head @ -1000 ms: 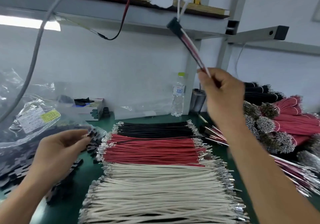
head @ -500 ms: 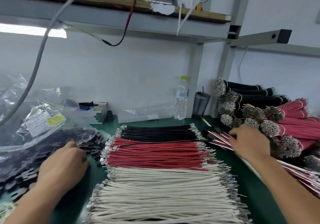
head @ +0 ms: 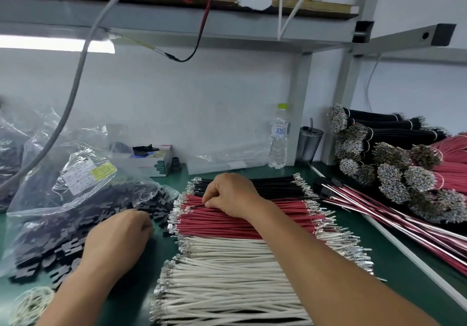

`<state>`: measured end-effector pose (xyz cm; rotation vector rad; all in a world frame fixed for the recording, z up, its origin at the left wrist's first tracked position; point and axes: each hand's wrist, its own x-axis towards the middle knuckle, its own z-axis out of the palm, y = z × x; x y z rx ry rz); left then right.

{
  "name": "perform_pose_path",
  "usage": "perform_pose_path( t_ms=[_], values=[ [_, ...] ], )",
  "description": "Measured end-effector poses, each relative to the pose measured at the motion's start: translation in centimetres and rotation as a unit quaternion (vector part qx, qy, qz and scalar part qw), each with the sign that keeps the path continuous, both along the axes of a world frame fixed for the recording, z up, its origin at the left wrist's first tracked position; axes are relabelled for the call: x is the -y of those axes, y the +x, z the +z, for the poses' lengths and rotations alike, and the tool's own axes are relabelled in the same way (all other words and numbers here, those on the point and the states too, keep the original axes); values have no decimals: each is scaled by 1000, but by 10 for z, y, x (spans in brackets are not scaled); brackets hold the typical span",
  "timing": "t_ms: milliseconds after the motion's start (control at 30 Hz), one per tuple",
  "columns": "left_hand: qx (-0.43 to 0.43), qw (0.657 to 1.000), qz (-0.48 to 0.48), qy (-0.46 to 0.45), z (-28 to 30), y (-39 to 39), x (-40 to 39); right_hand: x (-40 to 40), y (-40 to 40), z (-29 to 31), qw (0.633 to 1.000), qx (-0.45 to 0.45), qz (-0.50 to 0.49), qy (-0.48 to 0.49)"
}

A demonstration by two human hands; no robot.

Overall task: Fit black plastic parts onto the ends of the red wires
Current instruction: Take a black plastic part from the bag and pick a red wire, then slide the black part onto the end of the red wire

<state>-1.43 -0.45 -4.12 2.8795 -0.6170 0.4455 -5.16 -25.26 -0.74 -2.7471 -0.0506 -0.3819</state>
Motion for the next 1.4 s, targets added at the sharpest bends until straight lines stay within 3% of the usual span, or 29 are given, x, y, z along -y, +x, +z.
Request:
perform_pose_path(
  t_ms=[133,233,433,500,533,567,633,700,767,1000,1200,1400],
  values=[
    [-6,1000,-23,-10,-2,-2,1,1,0,3,1000,-4,-7,-24],
    [-27,999,-33,-30,-2,-1,1,4,-6,10,998,41,-15,-43],
    [-1,997,-21,-80,2,-1,-2,11,-30,61,961,272,-35,-43],
    [32,985,-27,-168,4,-2,-1,11,-47,69,931,357,-45,-54],
    [20,962,-36,-269,6,-4,0,10,-57,66,921,383,-44,-60],
    [-16,918,-48,-393,9,-7,2,7,-67,59,916,393,-43,-63],
    [-127,783,-76,-605,15,-14,9,0,-85,36,922,382,-35,-54],
    [-238,669,-113,-695,20,-21,15,-7,-94,11,939,343,-23,-2],
    [-301,634,-140,-699,22,-25,19,-9,-96,-4,951,302,-17,66],
    [-352,643,-227,-641,12,-39,33,-12,-94,-16,956,257,33,140],
    [-356,639,-228,-643,14,-43,34,-13,-93,-14,951,255,46,168],
    [-319,694,-247,-597,17,-53,36,-21,-96,-11,964,232,62,111]
  ],
)
